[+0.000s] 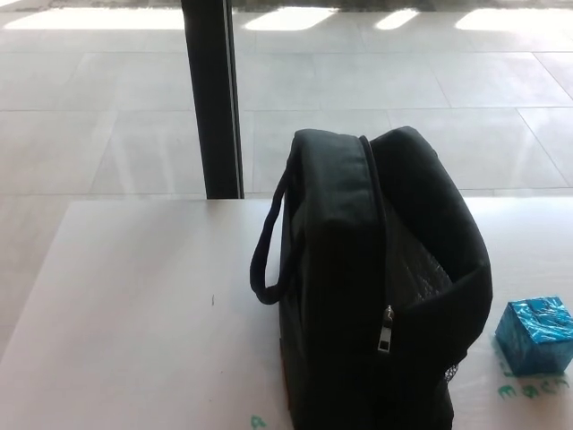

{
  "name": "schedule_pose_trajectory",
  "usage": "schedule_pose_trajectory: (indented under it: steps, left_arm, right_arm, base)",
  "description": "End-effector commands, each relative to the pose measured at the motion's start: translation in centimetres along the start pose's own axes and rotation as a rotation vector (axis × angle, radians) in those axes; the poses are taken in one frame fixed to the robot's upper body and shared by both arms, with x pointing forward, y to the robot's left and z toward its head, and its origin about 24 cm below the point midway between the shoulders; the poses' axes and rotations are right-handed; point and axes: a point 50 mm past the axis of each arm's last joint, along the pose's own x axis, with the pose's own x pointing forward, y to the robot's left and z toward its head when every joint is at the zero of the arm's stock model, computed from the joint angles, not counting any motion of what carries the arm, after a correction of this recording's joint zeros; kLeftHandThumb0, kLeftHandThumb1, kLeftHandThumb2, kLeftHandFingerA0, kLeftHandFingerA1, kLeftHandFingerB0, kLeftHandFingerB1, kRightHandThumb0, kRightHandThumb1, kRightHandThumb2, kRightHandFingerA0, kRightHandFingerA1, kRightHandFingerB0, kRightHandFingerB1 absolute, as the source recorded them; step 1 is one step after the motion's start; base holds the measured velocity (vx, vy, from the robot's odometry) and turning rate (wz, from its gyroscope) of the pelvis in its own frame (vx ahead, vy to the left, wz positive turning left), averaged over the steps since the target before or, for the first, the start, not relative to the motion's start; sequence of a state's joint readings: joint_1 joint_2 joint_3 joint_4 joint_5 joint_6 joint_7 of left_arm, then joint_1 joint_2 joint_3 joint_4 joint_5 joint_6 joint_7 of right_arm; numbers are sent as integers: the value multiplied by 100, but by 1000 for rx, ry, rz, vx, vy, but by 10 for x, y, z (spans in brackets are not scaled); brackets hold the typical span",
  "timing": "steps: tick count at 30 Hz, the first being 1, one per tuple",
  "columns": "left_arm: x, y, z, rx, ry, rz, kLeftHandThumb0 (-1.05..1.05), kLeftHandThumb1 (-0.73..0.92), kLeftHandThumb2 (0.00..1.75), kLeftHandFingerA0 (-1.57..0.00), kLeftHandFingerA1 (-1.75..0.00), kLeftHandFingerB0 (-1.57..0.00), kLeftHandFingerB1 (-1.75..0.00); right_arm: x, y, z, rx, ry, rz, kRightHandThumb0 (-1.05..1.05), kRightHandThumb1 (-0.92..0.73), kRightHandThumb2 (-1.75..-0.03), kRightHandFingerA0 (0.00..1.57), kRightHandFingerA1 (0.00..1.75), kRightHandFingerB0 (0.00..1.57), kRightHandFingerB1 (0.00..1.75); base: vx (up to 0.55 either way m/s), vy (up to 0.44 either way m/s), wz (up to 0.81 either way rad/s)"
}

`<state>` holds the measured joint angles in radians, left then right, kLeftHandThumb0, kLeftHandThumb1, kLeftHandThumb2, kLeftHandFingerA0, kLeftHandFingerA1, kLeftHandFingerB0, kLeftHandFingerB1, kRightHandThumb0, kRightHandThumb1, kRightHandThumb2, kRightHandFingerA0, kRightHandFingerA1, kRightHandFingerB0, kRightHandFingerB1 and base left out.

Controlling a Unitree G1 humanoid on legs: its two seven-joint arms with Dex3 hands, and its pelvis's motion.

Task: The robot uses its right hand to pick up the cube kept on the middle of the desk and put it inside the bag next to it

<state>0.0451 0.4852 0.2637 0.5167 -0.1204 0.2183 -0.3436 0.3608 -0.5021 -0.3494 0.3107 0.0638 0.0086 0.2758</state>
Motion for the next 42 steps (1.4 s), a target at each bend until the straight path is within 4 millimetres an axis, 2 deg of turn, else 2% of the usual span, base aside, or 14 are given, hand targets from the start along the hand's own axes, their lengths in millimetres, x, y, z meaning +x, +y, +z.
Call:
schedule_pose_trajectory:
  steps: [1, 4, 5, 10, 17, 18, 20, 28, 31, 32, 36, 37, 41, 42]
  left_arm:
    - [-7, 8, 8, -109, 23, -123, -70, 42, 84, -30, -57, -38, -54]
    - [-7, 6, 7, -103, 35, -130, -74, 45, 84, -32, -57, -39, -53]
    - [-7, 5, 8, -94, 34, -133, -77, 46, 85, -32, -57, -39, -53]
    - [-6, 2, 11, -121, 33, -141, -71, 41, 83, -28, -56, -41, -55]
    - [-5, 3, 11, -123, 35, -144, -71, 42, 84, -28, -57, -40, -55]
    - [-6, 3, 11, -118, 35, -151, -69, 41, 84, -27, -57, -38, -55]
    - [-7, 3, 11, -118, 37, -146, -69, 41, 84, -29, -57, -38, -54]
    - [-5, -1, 8, -146, 45, -149, -69, 39, 82, -28, -57, -40, -55]
    - [-5, -1, 7, -142, 51, -148, -70, 41, 83, -29, -57, -39, -55]
    - [-4, -1, 6, -145, 51, -150, -70, 40, 83, -29, -58, -39, -55]
    - [-5, -1, 5, -134, 60, -148, -71, 41, 83, -29, -58, -39, -55]
    - [-5, -1, 5, -142, 60, -151, -68, 39, 83, -28, -58, -38, -55]
    - [-4, -1, 7, -146, 54, -150, -71, 40, 82, -29, -58, -40, -55]
    - [-5, -1, 8, -148, 54, -150, -69, 39, 82, -27, -57, -41, -56]
  right_arm:
    - [-8, -11, 11, 83, -19, 99, -79, -53, -90, 20, 54, 5, 39]
    - [-12, -13, 5, 102, 32, 68, -68, -66, -60, 16, 46, 11, 27]
    - [-12, -17, 3, 136, 61, 30, -68, -51, -85, 6, 50, 5, 39]
    - [-13, -32, 3, 232, 132, -96, -59, -70, -61, 1, 37, 10, 29]
    - [-9, -66, 17, 395, 168, -311, -55, -60, -80, 2, 27, 4, 34]
    - [-8, -80, 28, 500, 154, -399, -42, -70, -61, 0, 25, 0, 27]
    - [-8, -94, 45, 535, 116, -456, -42, -65, -75, 0, 13, 0, 12]
    - [2, -124, 129, 554, -103, -492, -48, -62, -63, 0, 20, 5, 29]
    - [11, -120, 160, 472, -131, -415, -57, -44, -84, 0, 35, 0, 34]
    - [14, -117, 171, 453, -148, -391, -56, -63, -61, 2, 35, 12, 26]
    - [18, -103, 204, 357, -209, -253, -58, -65, -62, 5, 32, 11, 23]
    - [20, -94, 213, 365, -250, -174, -61, -46, -86, 0, 32, 0, 30]
    - [22, -82, 224, 363, -278, -107, -60, -61, -60, 5, 40, 12, 26]
    - [25, -68, 230, 351, -317, -11, -70, -46, -85, 0, 30, 6, 21]
  base:
    - [0, 0, 0]
    - [0, 0, 0]
    - [0, 0, 0]
    - [0, 0, 0]
    - [0, 0, 0]
    - [0, 0, 0]
    - [0, 0, 0]
    - [0, 0, 0]
    - [0, 0, 0]
    - [0, 0, 0]
    - [0, 0, 0]
    - [0, 0, 0]
    - [0, 0, 0]
    - [0, 0, 0]
